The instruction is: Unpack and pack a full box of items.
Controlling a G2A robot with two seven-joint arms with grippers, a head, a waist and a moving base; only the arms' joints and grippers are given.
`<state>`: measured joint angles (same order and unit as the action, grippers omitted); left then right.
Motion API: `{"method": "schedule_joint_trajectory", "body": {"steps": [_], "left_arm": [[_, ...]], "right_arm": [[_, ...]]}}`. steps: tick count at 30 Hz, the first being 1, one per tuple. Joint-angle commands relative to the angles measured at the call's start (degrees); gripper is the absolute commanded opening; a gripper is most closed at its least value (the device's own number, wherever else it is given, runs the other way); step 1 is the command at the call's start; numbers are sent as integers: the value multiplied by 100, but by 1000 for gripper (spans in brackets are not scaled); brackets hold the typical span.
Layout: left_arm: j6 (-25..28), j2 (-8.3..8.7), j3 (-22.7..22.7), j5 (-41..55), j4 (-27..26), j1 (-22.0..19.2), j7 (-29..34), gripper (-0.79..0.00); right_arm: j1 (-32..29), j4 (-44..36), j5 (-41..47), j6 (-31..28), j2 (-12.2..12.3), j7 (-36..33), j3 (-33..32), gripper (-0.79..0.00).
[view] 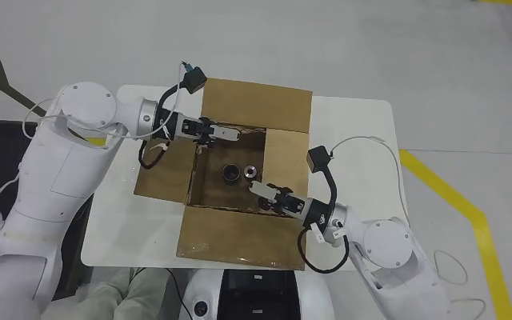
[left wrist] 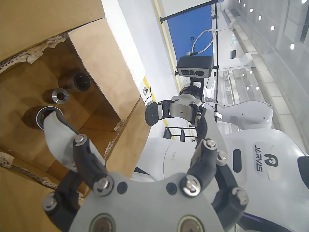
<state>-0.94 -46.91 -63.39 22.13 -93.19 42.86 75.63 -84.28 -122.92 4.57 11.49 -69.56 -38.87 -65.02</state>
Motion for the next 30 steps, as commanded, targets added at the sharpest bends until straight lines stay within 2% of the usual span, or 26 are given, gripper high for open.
{"method": "schedule_joint_trajectory", "body": {"steps": [1, 8, 13, 20, 25, 30], "left_arm": [[0, 0, 0, 0, 0, 0, -1, 0], [-10, -3, 3, -3, -49, 41, -102, 0], [-257, -41, 149, -24, -227, 58, -290, 0], [-549, -299, 1006, -324, -243, -438, -678, 0], [-736, -499, 1482, -394, -51, -846, -854, 0], [-919, -679, 1904, -449, 205, -1075, -955, 0]], "right_arm": [[0, 0, -1, -1, 0, 1, 0, 0], [-11, 9, 16, -3, -1, 40, 8, 0], [-110, -109, 254, 1, 28, -106, -88, 0], [-564, -537, 202, -21, 126, -411, -305, 0], [-811, -748, 80, -55, 180, -534, -315, 0], [-926, -821, 65, -56, 212, -562, -281, 0]]}}
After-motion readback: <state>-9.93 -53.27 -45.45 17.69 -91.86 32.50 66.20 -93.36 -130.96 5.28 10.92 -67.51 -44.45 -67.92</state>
